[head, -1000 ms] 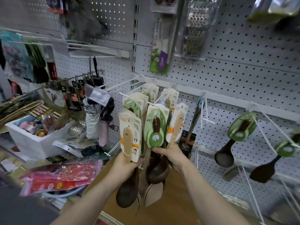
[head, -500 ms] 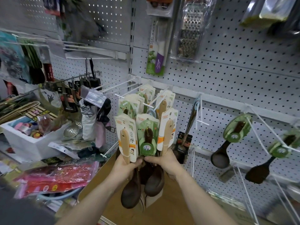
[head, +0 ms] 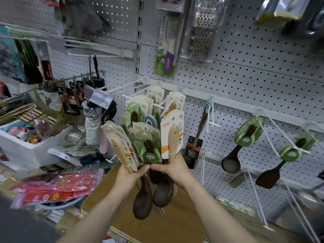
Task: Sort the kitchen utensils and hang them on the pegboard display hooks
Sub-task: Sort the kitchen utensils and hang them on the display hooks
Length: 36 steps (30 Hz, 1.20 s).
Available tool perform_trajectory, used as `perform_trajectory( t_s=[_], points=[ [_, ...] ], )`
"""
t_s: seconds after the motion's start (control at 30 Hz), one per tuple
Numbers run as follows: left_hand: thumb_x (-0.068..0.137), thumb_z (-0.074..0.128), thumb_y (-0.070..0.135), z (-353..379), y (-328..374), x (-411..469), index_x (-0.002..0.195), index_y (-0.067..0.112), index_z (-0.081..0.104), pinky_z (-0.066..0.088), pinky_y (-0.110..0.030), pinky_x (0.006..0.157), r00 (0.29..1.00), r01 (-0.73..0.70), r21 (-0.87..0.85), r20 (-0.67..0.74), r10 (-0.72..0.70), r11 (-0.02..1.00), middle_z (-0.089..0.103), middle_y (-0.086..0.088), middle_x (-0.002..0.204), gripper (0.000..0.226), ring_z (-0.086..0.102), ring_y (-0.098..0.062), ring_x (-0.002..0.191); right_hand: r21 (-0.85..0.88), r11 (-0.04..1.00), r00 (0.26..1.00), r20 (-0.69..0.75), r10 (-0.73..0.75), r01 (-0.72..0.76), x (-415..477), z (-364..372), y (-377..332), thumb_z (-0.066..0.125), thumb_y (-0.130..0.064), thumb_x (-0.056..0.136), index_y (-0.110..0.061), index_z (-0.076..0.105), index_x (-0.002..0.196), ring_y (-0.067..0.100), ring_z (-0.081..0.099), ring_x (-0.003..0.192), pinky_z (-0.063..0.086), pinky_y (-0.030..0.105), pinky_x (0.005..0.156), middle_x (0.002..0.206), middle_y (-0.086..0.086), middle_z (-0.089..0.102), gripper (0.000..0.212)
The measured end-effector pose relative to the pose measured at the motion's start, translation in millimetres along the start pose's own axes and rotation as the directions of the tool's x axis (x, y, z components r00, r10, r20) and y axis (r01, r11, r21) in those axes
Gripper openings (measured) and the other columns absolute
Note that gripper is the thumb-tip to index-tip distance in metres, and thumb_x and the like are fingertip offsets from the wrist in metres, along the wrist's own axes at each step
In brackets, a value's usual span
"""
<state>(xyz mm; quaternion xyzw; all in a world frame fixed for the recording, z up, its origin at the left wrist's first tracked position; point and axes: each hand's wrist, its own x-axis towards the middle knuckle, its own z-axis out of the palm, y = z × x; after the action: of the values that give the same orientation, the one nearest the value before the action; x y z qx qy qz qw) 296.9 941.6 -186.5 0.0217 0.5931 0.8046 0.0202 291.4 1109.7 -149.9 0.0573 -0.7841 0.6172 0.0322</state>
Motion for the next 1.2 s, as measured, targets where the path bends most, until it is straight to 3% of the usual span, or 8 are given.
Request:
perform_trajectory(
  t_s=[0.17,0.3,0.4,0.53,0.67,0.83,1.03,1.2],
  points=[
    [0.064,0.077,0.018,4.4,20.3,-9.8,0.109,0.018,0.066,0.046,-0.040,0.098,0.998,-0.053,-0.041,0.034,0.055,0.998,0.073,0.000,0.108,0.046,0.064,-0.021,0.109,-0.051,0.998,0.998,-0.045,-0.037,0.035,-11.9,-3.6,-22.5,0.087,-0.011,0.071,-0.016,0.073,0.106,0.006,0.071,0.094,0.056,0.021,0.081,0.101,-0.006,0.076,0.039],
    [0.069,0.076,0.013,2.0,26.2,-19.9,0.106,0.022,0.066,0.046,-0.040,0.099,0.997,-0.063,-0.041,0.035,0.064,0.997,0.073,0.001,0.106,0.039,0.065,-0.020,0.107,-0.071,0.997,0.997,-0.070,-0.030,0.025,-23.3,1.8,-27.9,0.088,-0.016,0.069,-0.017,0.072,0.106,0.009,0.071,0.095,0.057,0.032,0.088,0.101,-0.005,0.076,0.041],
    [0.077,0.072,0.001,-3.6,22.9,-28.7,0.108,0.020,0.066,0.047,-0.039,0.098,0.998,-0.060,-0.036,0.022,0.061,0.998,0.073,0.000,0.107,0.037,0.065,-0.020,0.108,-0.072,0.997,0.998,-0.062,-0.028,0.023,-33.1,8.5,-24.6,0.088,-0.015,0.070,-0.015,0.072,0.109,0.008,0.071,0.097,0.057,0.029,0.088,0.103,-0.004,0.076,0.042],
    [0.077,0.074,0.005,-12.1,18.0,-41.0,0.113,0.020,0.066,0.045,-0.045,0.102,0.998,-0.058,0.007,-0.013,0.058,0.998,0.072,0.001,0.110,0.039,0.065,-0.018,0.109,-0.030,0.998,0.998,-0.036,-0.051,0.050,-43.9,17.8,-18.6,0.088,-0.012,0.069,-0.013,0.069,0.114,0.009,0.069,0.102,0.055,0.028,0.091,0.107,-0.004,0.075,0.048],
    [0.076,0.075,0.008,-11.7,20.2,-51.5,0.115,0.015,0.065,0.045,-0.047,0.102,0.996,-0.072,0.035,-0.043,0.073,0.997,0.072,-0.001,0.110,0.041,0.065,-0.020,0.108,-0.003,0.998,0.998,0.015,-0.063,0.063,-49.5,17.1,-19.6,0.085,-0.008,0.072,-0.015,0.070,0.113,0.004,0.069,0.096,0.055,0.017,0.077,0.104,-0.007,0.075,0.044],
    [0.080,0.069,-0.003,-0.6,30.2,-64.6,0.112,0.011,0.066,0.049,-0.038,0.094,0.992,-0.083,0.019,-0.092,0.084,0.996,0.073,-0.004,0.107,0.036,0.067,-0.022,0.105,0.044,0.998,0.997,0.066,-0.038,0.035,-52.9,10.6,-22.2,0.085,-0.009,0.074,-0.018,0.074,0.100,-0.001,0.064,0.065,0.049,0.016,0.057,0.085,-0.011,0.075,0.030],
    [0.079,0.071,-0.002,-0.2,29.5,-91.0,0.115,0.007,0.064,0.050,-0.041,0.095,0.974,-0.100,0.034,-0.200,0.105,0.994,0.072,-0.009,0.110,0.038,0.067,-0.024,0.105,0.081,0.996,0.992,0.117,-0.043,0.033,-65.5,17.9,-20.8,0.086,-0.011,0.073,-0.016,0.073,0.105,0.000,0.065,0.068,0.048,0.020,0.055,0.089,-0.010,0.076,0.035],
    [0.080,0.068,-0.005,-4.1,29.6,-119.1,0.112,0.009,0.065,0.054,-0.031,0.088,0.952,-0.127,0.050,-0.275,0.136,0.991,0.074,-0.004,0.104,0.036,0.069,-0.018,0.099,0.111,0.994,0.980,0.196,-0.029,0.007,-79.3,29.4,-16.9,0.085,-0.012,0.074,-0.015,0.073,0.104,-0.003,0.067,0.072,0.049,0.016,0.059,0.085,-0.014,0.075,0.032]
  ],
)
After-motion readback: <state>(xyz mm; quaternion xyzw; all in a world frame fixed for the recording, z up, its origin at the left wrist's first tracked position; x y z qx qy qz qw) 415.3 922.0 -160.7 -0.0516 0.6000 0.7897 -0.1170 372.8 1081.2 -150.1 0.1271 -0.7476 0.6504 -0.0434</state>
